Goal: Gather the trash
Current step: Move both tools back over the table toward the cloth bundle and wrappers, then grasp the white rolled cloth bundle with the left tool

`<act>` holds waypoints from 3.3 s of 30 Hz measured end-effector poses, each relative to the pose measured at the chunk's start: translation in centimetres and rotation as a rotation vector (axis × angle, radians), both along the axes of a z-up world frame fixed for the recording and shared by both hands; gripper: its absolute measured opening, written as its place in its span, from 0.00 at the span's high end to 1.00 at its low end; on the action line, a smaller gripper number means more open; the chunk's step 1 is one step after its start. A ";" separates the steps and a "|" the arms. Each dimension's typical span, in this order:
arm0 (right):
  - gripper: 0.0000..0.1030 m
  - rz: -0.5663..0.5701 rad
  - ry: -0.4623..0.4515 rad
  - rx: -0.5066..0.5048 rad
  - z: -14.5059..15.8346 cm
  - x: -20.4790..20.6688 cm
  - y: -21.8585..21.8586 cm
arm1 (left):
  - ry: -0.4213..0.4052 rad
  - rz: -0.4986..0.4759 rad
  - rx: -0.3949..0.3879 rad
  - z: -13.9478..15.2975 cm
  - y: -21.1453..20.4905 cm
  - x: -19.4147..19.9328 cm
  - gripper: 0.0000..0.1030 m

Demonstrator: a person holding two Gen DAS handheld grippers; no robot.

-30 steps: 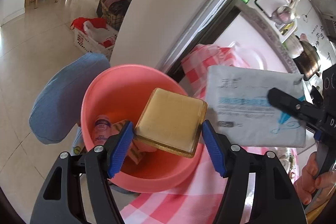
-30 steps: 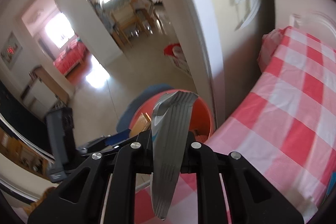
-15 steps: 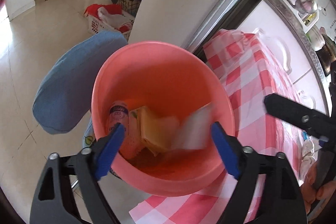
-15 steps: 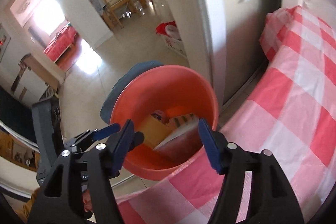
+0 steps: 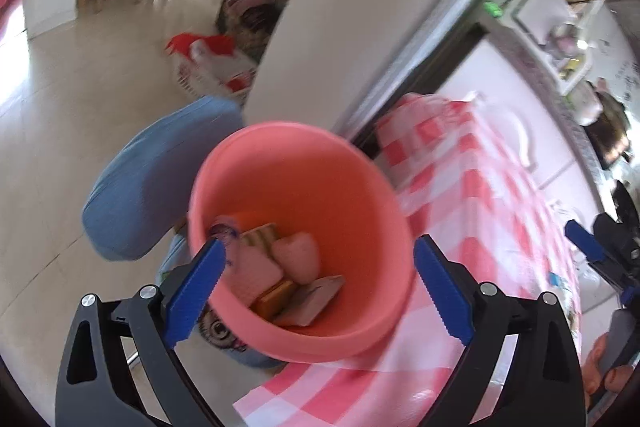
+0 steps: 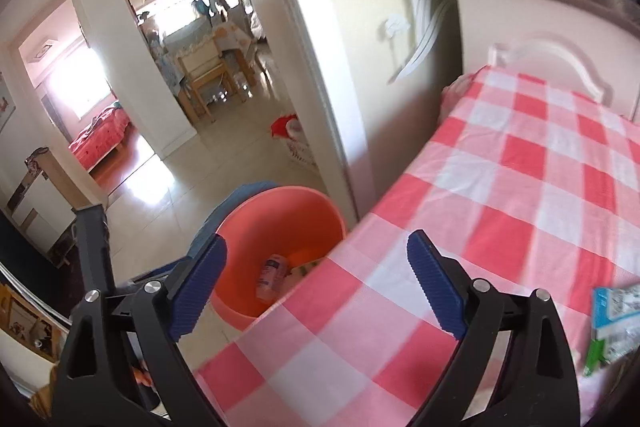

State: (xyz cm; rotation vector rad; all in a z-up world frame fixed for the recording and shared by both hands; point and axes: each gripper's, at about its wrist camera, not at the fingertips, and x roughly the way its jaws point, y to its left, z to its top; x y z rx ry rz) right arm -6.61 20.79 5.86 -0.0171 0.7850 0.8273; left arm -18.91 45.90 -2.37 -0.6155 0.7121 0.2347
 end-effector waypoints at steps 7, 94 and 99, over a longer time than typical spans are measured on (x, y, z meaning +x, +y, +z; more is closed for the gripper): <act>0.05 0.004 -0.109 0.074 0.7 -2.5 -3.3 | -0.058 -0.111 0.008 2.3 -3.4 0.4 0.08; 0.04 -0.425 0.030 0.071 -4.2 -0.4 -30.7 | 0.091 -0.579 0.406 4.1 -31.1 6.0 0.07; 0.04 -0.409 0.039 -0.010 -5.0 0.2 -29.4 | 0.109 -0.580 0.387 3.7 -30.8 6.6 0.07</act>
